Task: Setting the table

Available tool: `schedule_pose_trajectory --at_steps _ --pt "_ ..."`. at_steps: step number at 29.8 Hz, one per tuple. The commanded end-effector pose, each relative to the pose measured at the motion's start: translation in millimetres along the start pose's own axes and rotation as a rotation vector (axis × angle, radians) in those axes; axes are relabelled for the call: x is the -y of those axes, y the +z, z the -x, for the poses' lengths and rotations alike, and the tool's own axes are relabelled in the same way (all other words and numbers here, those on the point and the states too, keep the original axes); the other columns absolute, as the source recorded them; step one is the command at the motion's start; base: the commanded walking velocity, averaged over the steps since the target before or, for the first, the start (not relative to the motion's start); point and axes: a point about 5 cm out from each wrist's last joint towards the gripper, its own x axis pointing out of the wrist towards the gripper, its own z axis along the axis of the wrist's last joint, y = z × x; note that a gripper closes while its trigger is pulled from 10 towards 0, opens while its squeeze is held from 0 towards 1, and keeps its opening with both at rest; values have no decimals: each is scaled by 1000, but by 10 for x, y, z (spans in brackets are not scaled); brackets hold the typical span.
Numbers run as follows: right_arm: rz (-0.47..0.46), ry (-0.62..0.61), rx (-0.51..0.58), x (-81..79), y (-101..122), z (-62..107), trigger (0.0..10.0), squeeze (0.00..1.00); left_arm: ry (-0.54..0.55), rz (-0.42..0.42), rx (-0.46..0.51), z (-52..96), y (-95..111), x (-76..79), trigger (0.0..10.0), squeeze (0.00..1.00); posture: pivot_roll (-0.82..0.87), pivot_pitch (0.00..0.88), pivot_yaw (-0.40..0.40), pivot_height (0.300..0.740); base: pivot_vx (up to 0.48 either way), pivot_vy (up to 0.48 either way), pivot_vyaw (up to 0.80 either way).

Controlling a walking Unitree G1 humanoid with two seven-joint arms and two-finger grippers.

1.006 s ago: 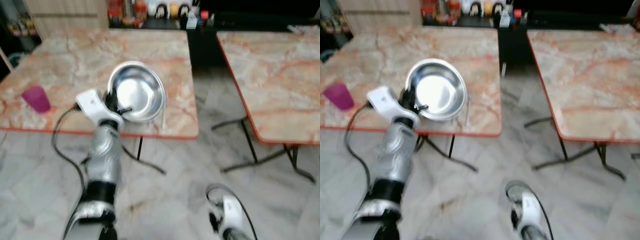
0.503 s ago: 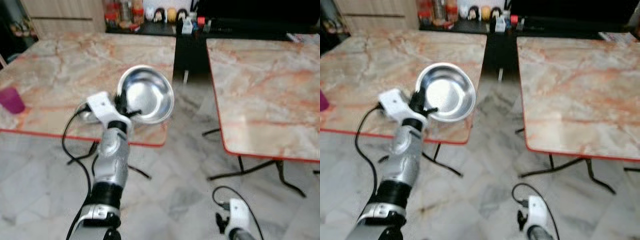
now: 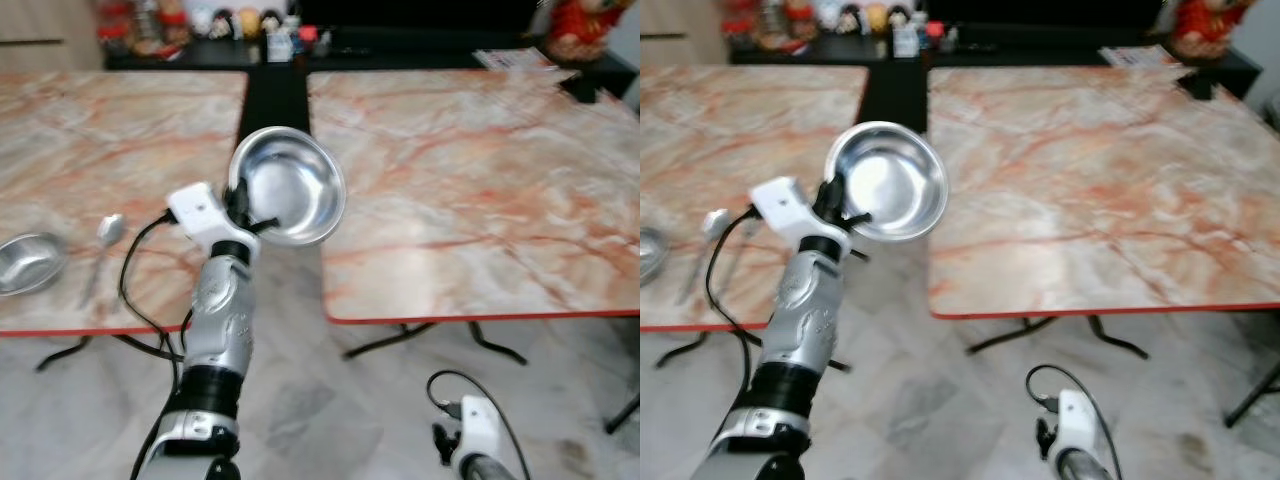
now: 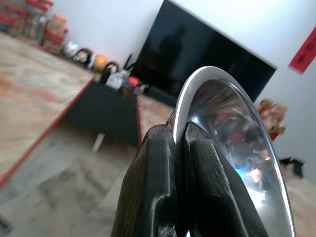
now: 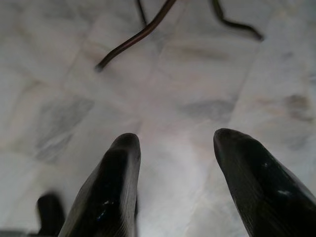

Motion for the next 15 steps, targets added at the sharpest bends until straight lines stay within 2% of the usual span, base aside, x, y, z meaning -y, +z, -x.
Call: schedule_pose_trajectory --at_steps 1,10,12,15 --pt "-22 25 -6 -108 -38 1 10000 0 36 -22 16 8 46 -119 10000 0 51 115 -47 740 289 -379 0" --pt "-26 31 -22 -123 -52 0 10000 0 32 -17 21 10 53 -110 10000 0 55 114 -46 740 286 -381 0" --pt "-50 44 -32 -140 -69 2 10000 0 31 -10 24 11 57 -109 10000 0 54 115 -45 740 277 -390 -575" --pt "-28 39 -23 -143 -61 2 10000 0 29 -12 24 9 61 -109 10000 0 56 115 -44 740 245 -410 -552"
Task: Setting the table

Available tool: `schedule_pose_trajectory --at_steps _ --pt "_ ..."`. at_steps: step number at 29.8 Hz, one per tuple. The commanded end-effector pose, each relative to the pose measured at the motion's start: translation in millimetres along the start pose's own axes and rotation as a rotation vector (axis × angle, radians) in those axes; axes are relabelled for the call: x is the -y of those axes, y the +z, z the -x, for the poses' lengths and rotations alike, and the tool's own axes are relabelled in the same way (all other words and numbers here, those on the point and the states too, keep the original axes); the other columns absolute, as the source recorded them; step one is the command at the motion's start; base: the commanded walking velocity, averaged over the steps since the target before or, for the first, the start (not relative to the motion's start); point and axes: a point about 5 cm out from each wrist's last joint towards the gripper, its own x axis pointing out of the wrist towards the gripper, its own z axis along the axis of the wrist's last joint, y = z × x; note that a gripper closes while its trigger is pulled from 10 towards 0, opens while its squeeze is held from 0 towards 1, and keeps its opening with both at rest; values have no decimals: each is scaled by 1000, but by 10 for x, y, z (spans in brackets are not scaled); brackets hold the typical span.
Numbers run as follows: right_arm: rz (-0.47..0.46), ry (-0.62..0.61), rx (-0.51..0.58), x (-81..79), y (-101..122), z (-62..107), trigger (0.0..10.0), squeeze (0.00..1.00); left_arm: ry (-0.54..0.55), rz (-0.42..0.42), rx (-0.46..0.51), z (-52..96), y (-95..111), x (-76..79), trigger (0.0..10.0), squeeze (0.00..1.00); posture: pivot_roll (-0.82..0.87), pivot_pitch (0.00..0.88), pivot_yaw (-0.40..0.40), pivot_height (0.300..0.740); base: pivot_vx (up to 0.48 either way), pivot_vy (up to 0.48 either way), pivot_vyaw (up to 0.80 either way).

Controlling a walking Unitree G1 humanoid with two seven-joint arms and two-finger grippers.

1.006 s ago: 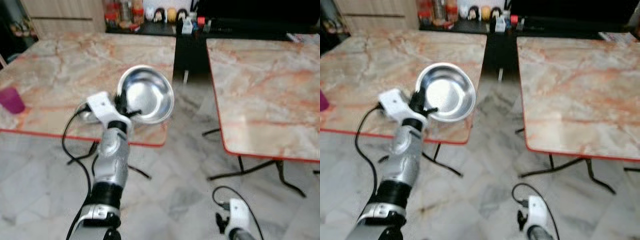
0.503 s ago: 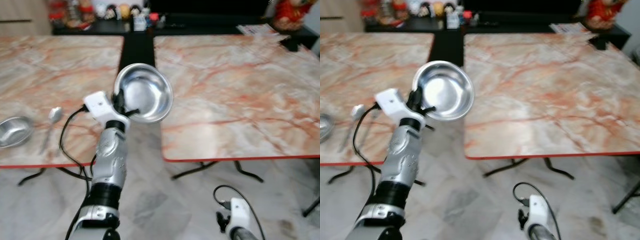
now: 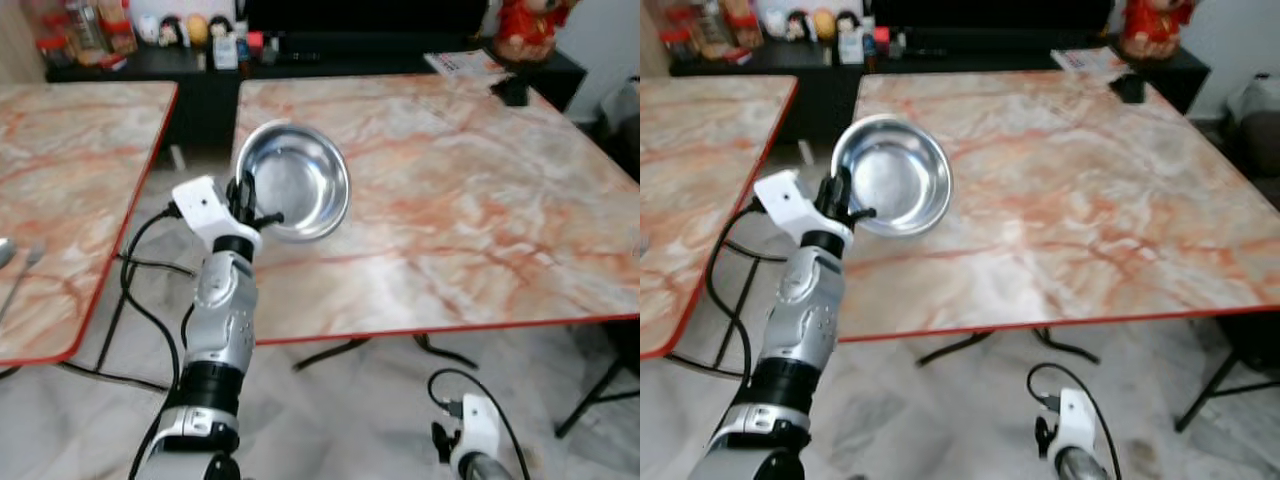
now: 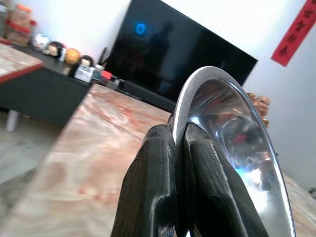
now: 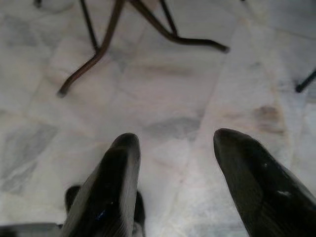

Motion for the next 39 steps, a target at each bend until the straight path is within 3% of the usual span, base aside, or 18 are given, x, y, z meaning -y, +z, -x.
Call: schedule_pose_trajectory --at_steps 1,24,39 --pt "-5 4 -26 -21 -85 15 10000 0 -5 0 25 -20 55 18 10000 0 56 115 -44 740 244 -412 -550" --pt "-1 19 -10 -30 -59 12 10000 0 -1 2 25 -26 59 19 10000 0 52 115 -45 740 250 -407 -47" --pt "9 19 -16 -36 -79 16 10000 0 41 50 -8 -28 11 -66 10000 0 50 115 -45 740 0 0 0"
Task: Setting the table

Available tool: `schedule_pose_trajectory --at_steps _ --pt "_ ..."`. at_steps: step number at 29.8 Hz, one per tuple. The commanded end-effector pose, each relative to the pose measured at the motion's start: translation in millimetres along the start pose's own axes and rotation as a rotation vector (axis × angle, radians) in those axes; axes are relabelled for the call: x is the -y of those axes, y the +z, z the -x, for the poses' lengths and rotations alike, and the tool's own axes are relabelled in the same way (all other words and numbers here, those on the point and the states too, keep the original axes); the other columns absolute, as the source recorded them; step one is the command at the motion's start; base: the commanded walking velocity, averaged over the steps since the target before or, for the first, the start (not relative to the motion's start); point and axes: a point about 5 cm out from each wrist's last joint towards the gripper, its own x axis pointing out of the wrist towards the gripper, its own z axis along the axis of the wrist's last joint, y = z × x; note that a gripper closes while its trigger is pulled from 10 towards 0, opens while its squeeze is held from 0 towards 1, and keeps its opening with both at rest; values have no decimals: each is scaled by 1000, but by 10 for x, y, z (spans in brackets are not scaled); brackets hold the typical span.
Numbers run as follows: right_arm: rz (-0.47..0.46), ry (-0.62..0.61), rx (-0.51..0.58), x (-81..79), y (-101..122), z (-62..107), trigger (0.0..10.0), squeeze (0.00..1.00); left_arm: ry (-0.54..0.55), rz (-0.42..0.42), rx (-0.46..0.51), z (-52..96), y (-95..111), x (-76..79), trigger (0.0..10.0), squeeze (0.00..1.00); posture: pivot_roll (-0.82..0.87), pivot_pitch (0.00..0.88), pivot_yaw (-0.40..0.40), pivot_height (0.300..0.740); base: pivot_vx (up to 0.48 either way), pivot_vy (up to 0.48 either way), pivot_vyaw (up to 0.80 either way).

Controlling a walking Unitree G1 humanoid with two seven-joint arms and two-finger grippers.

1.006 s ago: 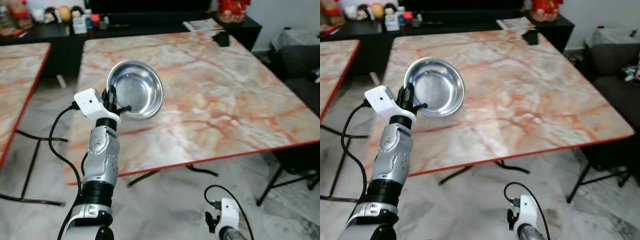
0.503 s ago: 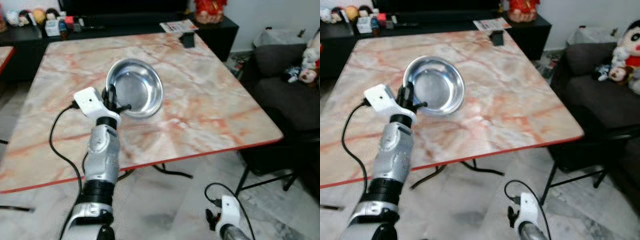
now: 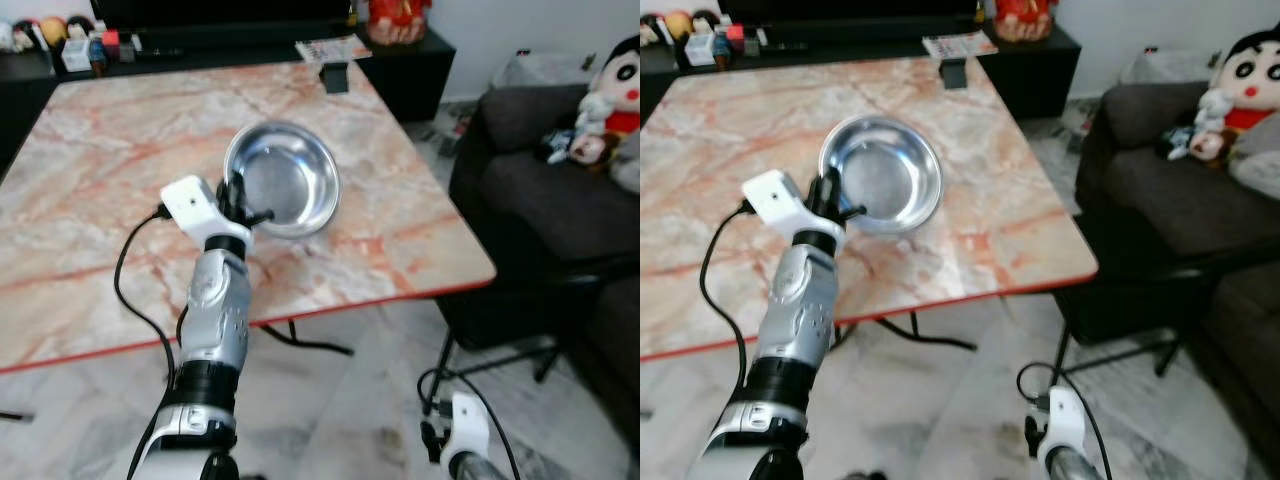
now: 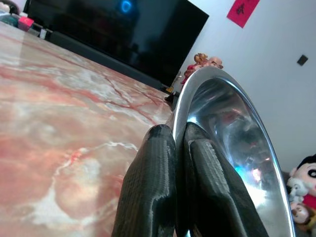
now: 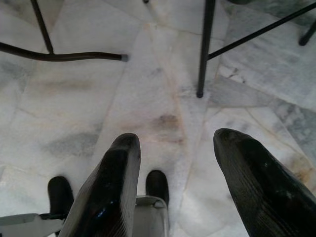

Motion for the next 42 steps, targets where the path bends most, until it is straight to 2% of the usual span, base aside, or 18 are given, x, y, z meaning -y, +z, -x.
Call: schedule_pose_trajectory --at_steps 1,4,7,9,12,14,18,22,30,42 --pt "-8 7 -17 -39 -47 5 10000 0 16 -15 -3 -16 25 -59 10000 0 49 114 -45 740 0 0 0" --pt "-8 7 -17 -39 -49 5 10000 0 16 -15 -4 -14 22 -60 10000 0 49 114 -45 740 0 0 0" --pt "-10 9 -23 -49 -63 7 10000 0 168 88 -65 49 -76 -246 10000 0 50 118 -39 740 0 0 0" --pt "-13 8 -24 -50 -69 8 10000 0 213 123 -111 79 -148 -305 10000 0 51 118 -38 740 0 0 0" --pt "-15 9 -28 -58 -81 10 10000 0 305 234 -201 131 -276 -377 10000 0 55 118 -34 740 0 0 0" --pt "-21 9 -27 -63 -84 11 10000 0 343 247 -240 156 -333 -389 10000 0 54 120 -34 740 0 0 0" --pt "-20 13 -30 -73 -97 13 10000 0 351 269 -247 160 -369 -344 10000 0 55 120 -34 740 0 0 0" --pt "-21 13 -29 -77 -95 12 10000 0 396 332 -207 127 -335 -318 10000 0 50 119 -34 740 0 0 0" --pt "-28 9 -28 -60 -94 14 10000 0 461 318 -181 117 -284 -358 10000 0 49 118 -33 740 0 0 0" --pt "-35 9 -31 -64 -103 15 10000 0 538 279 -192 240 -310 -468 10000 0 51 120 -31 740 0 0 0"
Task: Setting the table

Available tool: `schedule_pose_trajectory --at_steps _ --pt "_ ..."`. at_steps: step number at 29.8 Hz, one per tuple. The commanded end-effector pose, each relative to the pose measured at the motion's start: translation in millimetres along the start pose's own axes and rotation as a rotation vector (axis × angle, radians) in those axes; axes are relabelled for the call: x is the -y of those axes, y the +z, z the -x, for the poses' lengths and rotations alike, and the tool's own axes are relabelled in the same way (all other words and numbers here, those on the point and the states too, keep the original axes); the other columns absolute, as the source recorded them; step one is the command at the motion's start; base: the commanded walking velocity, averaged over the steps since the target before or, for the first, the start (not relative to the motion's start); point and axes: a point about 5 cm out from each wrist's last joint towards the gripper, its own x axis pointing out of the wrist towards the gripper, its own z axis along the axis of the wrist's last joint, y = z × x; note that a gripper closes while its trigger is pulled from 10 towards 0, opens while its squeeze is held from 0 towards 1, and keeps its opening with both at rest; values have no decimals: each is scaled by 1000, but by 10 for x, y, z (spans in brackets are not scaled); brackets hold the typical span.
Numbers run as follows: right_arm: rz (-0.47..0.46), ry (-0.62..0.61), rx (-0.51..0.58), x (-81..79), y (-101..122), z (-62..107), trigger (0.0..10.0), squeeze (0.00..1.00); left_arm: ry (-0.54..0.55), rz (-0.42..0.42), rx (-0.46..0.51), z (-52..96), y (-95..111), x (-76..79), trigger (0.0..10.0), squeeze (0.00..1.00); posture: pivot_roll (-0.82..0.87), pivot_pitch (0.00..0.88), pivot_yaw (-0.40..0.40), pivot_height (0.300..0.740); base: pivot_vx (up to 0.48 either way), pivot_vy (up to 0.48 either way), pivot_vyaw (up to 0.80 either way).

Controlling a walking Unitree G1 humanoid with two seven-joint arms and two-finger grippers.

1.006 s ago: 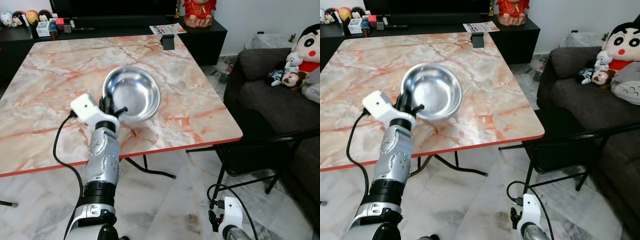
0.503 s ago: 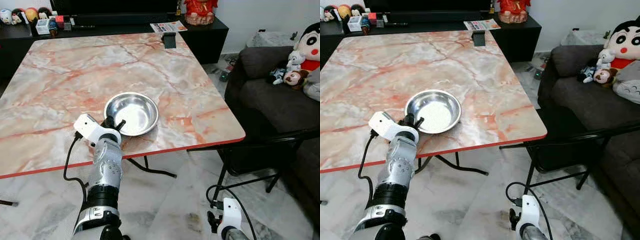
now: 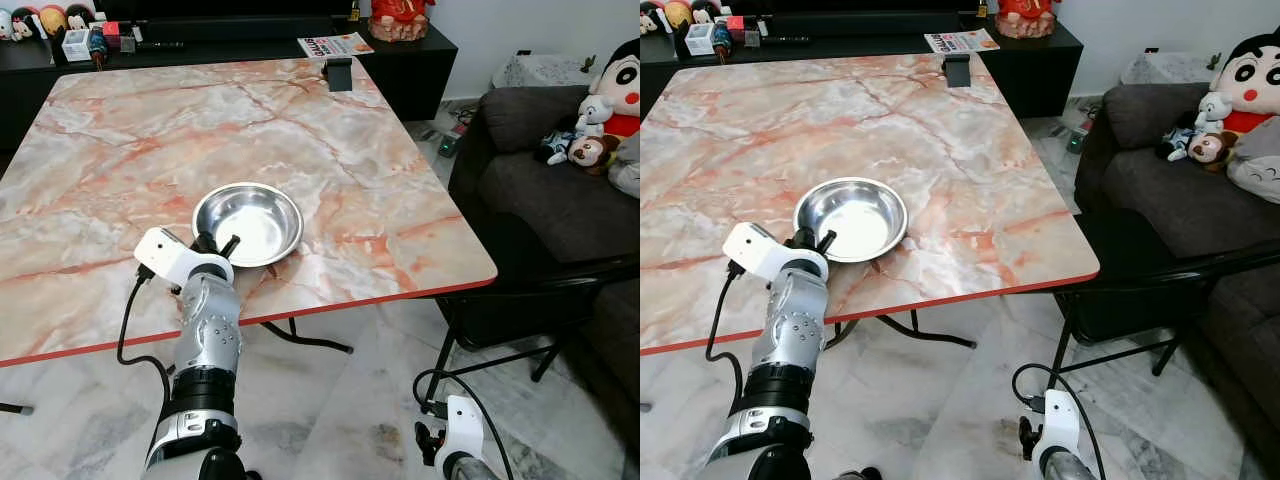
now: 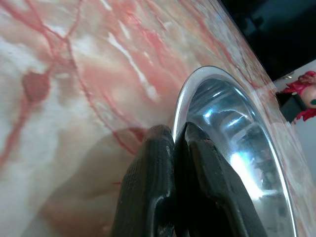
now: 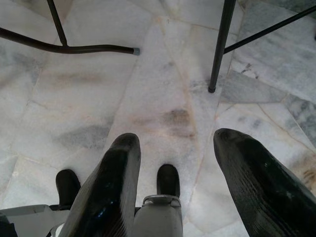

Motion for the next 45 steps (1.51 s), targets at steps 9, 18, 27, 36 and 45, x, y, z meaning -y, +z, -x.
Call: schedule_pose_trajectory --at_steps 9,18,27,36,45 --pt "-15 -8 -25 18 -57 11 10000 0 39 -44 -22 33 -70 -33 10000 973 50 117 -33 740 0 0 0" --pt "-16 -8 -24 15 -48 8 10000 0 50 -53 -13 28 -45 -51 10000 1000 53 116 -35 740 0 0 0" --pt "-12 -7 -21 21 -34 6 10000 0 49 -76 32 26 40 -41 10000 1000 55 111 -38 740 0 0 0" --pt "-4 -1 -20 8 -21 1 10000 0 19 -40 73 22 151 -9 10000 1000 65 109 -43 740 0 0 0" --pt "-2 1 -19 7 -16 0 10000 0 48 -33 159 7 343 -87 10000 0 65 110 -46 740 0 0 0"
